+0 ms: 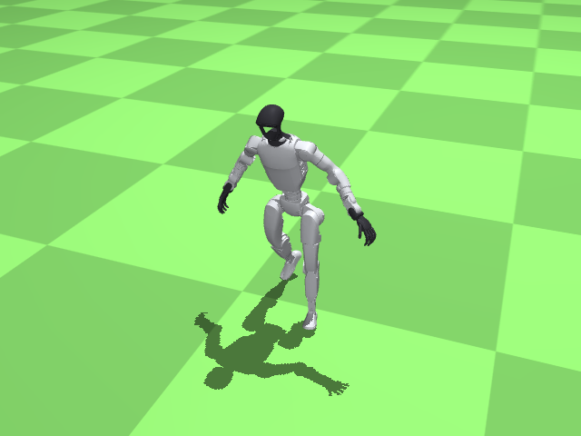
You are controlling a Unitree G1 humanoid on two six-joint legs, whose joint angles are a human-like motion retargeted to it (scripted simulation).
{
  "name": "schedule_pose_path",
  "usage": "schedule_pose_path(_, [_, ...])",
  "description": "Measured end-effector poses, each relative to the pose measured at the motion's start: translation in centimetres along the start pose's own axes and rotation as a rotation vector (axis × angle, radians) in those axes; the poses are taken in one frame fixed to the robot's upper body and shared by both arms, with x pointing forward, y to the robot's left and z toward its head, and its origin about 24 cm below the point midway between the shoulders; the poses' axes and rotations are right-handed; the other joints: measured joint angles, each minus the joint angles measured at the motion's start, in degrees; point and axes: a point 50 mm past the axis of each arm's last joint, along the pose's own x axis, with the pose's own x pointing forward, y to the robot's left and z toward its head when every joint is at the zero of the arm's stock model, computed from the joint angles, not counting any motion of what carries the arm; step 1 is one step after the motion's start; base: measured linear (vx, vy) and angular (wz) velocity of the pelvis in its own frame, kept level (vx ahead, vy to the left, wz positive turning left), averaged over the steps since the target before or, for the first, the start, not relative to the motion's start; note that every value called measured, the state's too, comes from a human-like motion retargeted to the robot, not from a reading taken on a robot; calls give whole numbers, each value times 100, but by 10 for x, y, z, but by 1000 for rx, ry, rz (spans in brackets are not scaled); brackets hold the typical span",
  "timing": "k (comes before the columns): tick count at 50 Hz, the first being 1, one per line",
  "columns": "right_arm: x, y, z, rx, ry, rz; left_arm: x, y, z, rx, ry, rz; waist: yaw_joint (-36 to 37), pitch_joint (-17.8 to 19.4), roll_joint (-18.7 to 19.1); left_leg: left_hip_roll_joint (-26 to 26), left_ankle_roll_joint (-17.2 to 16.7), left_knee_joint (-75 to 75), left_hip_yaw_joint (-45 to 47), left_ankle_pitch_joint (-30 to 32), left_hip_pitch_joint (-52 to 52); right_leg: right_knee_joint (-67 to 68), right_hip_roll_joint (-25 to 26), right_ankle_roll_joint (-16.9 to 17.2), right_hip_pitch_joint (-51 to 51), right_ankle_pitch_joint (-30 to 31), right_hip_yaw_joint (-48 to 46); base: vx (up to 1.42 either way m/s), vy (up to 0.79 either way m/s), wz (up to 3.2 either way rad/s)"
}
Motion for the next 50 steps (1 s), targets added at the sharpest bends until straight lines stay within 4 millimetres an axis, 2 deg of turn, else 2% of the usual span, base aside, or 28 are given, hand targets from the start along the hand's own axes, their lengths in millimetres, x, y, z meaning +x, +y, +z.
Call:
schedule_pose_path(2, [-3, -29, 15, -74, -51, -87, 4, 26, -1, -60, 30, 108, 436, -16, -230, 157, -107, 156, -69, -371, -599, -216, -167, 326, 258, 286, 221, 12, -23, -283])
schedule_pose_path(3, [-7, -46, 25, -107, -88, -140, 6, 43, 1, -91, 36, 167, 667, -10, -315, 374, -208, 374, -207, -345, -958, -315, -163, 326, 318, 357, 232, 5, -29, -279])
schedule_pose_path(5, [-19, -82, 45, -163, -156, -262, 7, 79, 5, -141, 49, 285, 1013, 40, -601, 483, -166, 1305, -569, 96, -1821, -422, -594, 326, 436, 6, 275, 1, -6, -229])
schedule_pose_path(7, [-35, -119, 67, -175, -226, -393, 2, 120, 6, -188, 66, 405, 1022, 234, -976, 383, 157, 3403, -729, 437, -3059, 32, -1529, -83, 525, -1466, -10, -4, 18, -114])
schedule_pose_path(8, [-43, -134, 79, -155, -271, -457, -2, 141, 8, -214, 69, 468, 996, 406, -988, 601, 231, 4626, -881, 406, -3675, 559, -1744, -568, 525, -2460, -230, -8, 7, -62])
schedule_pose_path(9, [-51, -148, 89, -136, -305, -520, -7, 160, 11, -258, 60, 532, 929, 633, -1005, 760, 287, 5666, -962, 258, -4145, 1148, -1982, -829, 536, -3305, -350, -9, 0, -31])
schedule_pose_path(10, [-59, -162, 98, -119, -335, -581, -12, 177, 15, -311, 45, 597, 842, 888, -1025, 888, 334, 6615, -1008, 50, -4543, 1769, -2230, -977, 553, -4076, -420, -9, 1, 24])
schedule_pose_path(12, [-70, -180, 107, -58, -371, -681, -19, 199, 22, -385, 18, 687, 536, 1331, -1149, 854, 403, 7810, -942, -252, -5071, 3222, -2709, -978, 338, -4964, -119, -9, 4, 87])
schedule_pose_path(14, [-76, -192, 108, 15, -383, -746, -23, 210, 30, -440, -7, 737, 199, 1605, -1287, 666, 463, 8573, -813, -352, -5541, 4475, -3029, -949, 44, -5336, 360, -4, 7, 131])
schedule_pose_path(16, [-79, -198, 104, 74, -378, -785, -23, 213, 39, -465, -32, 745, -26, 1732, -1329, 543, 437, 9139, -725, -427, -5929, 5296, -3189, -921, -77, -5519, 675, 2, 7, 107])
schedule_pose_path(22, [-78, -201, 98, 157, -368, -824, -16, 202, 63, -466, -113, 654, 47, 1839, -1275, 537, 86, 9990, -635, -801, -6359, 6194, -3791, -1014, 27, -5985, 486, 3, 3, 19])
schedule_pose_path(25, [-75, -197, 109, 157, -406, -798, -13, 200, 68, -421, -117, 618, 152, 1831, -1246, 524, 40, 9945, -621, -769, -6300, 6105, -3788, -1127, 80, -5928, 436, 0, 0, 0])
schedule_pose_path(28, [-83, -207, 133, 33, -443, -802, -16, 210, 65, -328, -94, 607, 311, 1663, -1280, 518, 37, 9540, -607, -647, -6131, 5576, -3666, -1080, 40, -5707, 337, 2, -1, -4])
schedule_pose_path(30, [-94, -221, 151, -103, -442, -839, -21, 223, 62, -258, -70, 597, 422, 1313, -1416, 467, 78, 9063, -565, -516, -6080, 5003, -3551, -901, -119, -5451, 255, 8, -3, -2])
schedule_pose_path(33, [-112, -245, 172, -229, -427, -899, -30, 244, 61, -186, -42, 572, 616, 457, -1719, 344, 205, 7967, -531, -184, -5966, 3495, -3085, -559, -283, -4612, 145, 20, -4, 3])
schedule_pose_path(35, [-119, -254, 178, -207, -437, -910, -35, 252, 64, -145, -40, 575, 829, -53, -1874, 293, 234, 6971, -544, 174, -5604, 2098, -2630, -408, -132, -3486, 26, 33, -5, -29])
schedule_pose_path(37, [-118, -255, 175, -130, -458, -891, -34, 248, 68, -69, -62, 591, 1104, -360, -1942, 184, 137, 5611, -647, 798, -4853, 661, -2176, -271, 187, -1748, -140, 37, -3, -50])
schedule_pose_path(38, [-116, -253, 171, -95, -454, -866, -32, 242, 70, -54, -84, 600, 1223, -446, -1962, 59, 117, 4790, -747, 1257, -4400, 44, -1984, -168, 305, -788, -198, 36, -1, -43])
schedule_pose_path(40, [-108, -248, 158, -57, -444, -825, -25, 222, 65, 21, -112, 579, 1448, -538, -1865, -147, -26, 2773, -1152, 2498, -3222, -828, -1466, 37, 431, 510, -68, 31, 0, -38])
schedule_pose_path(42, [-98, -238, 142, -48, -414, -779, -19, 198, 52, 61, -118, 511, 1606, -501, -1515, 35, -272, 1009, -1547, 3364, -1952, -1293, -695, 300, 501, 686, 328, 27, -4, -18])
schedule_pose_path(43, [-91, -233, 133, -40, -393, -749, -17, 186, 44, 56, -113, 466, 1616, -457, -1323, 220, -419, 488, -1596, 3351, -1443, -1446, -290, 320, 511, 537, 438, 25, -6, 40])
schedule_pose_path(45, [-78, -222, 116, -17, -336, -674, -11, 160, 27, -2, -86, 365, 1451, -328, -1142, 243, -526, -38, -1308, 2595, -620, -1683, 89, 326, 421, 177, 410, 23, 1, 117])
schedule_pose_path(47, [-66, -210, 99, 16, -266, -574, -7, 136, 8, -112, -38, 267, 1077, -187, -1111, -53, -459, -46, -1047, 1772, 40, -1814, 151, 317, 164, -93, 218, 18, 7, 200])
schedule_pose_path(48, [-60, -205, 92, 34, -230, -516, -6, 125, -1, -175, -9, 226, 830, -138, -1100, -173, -433, 75, -1046, 1616, 303, -1848, 217, 289, -26, -212, 131, 15, -1, 241])
schedule_pose_path(50, [-50, -193, 76, 66, -150, -408, -4, 109, -16, -288, 46, 167, 284, -116, -1125, -402, -374, 461, -1283, 1754, 705, -1896, 299, 278, -520, -480, 19, 13, -8, 275])
